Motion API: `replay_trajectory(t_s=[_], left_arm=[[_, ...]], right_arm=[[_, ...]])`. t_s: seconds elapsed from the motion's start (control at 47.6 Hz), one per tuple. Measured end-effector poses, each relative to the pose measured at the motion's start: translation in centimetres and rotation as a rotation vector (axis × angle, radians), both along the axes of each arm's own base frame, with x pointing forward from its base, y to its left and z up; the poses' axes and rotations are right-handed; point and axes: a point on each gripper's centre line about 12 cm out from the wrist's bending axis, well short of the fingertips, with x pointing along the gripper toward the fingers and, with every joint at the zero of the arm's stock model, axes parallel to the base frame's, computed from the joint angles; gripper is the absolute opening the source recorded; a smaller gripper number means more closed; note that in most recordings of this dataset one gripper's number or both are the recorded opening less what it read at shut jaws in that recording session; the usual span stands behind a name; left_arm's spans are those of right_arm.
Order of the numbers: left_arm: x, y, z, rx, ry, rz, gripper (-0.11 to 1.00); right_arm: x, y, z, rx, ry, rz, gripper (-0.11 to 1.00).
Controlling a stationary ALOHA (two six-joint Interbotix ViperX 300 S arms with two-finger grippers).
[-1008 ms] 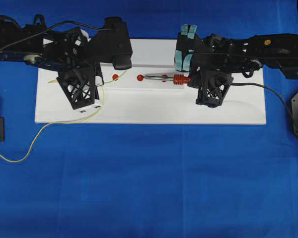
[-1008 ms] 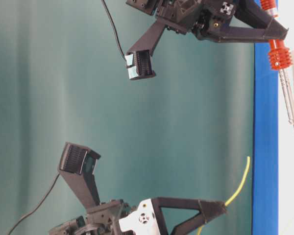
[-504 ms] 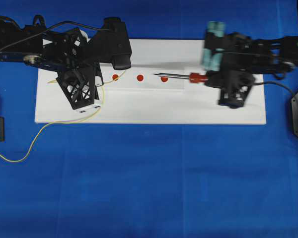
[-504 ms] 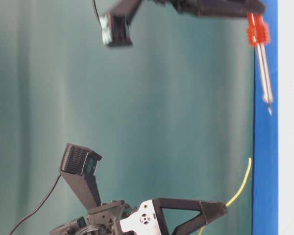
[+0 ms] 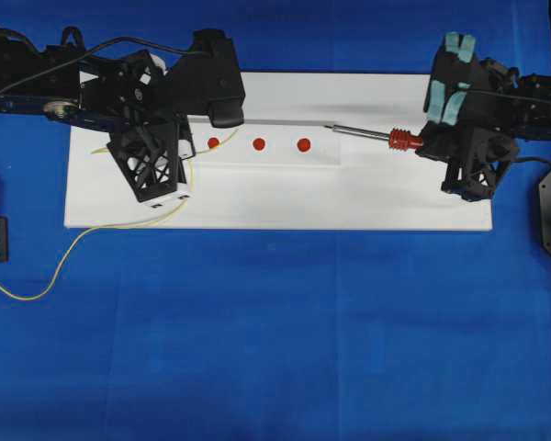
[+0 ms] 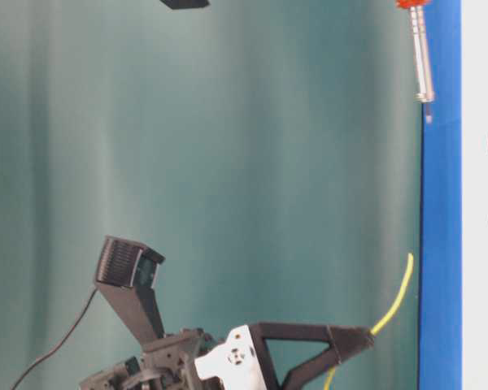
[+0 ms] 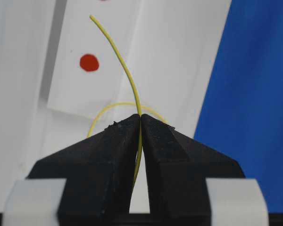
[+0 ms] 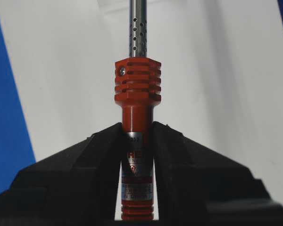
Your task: Touch the tip of the soldering iron to the tip of the solder at the mark.
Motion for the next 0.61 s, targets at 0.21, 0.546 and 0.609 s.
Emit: replay_trajectory(t_s=[0.21,0.546,0.609], left_arm=[[2.1,0.0,-0.2,0.007,-0.018,-0.016,0.03],[6.6,0.0,-3.5,0.005,0.016,-0.032,0.03],[7.2,0.0,-4.2,0.005,0.018,-0.033,0.03]], right_arm=[[0.6,-0.2,-0.4,-0.007,0.021,0.007,0.06],[0.6,-0.3,-0.4,-0.007,0.023,0.005,0.06],[0.6,-0.3,-0.4,-0.009,0.021,0.007,0.06]])
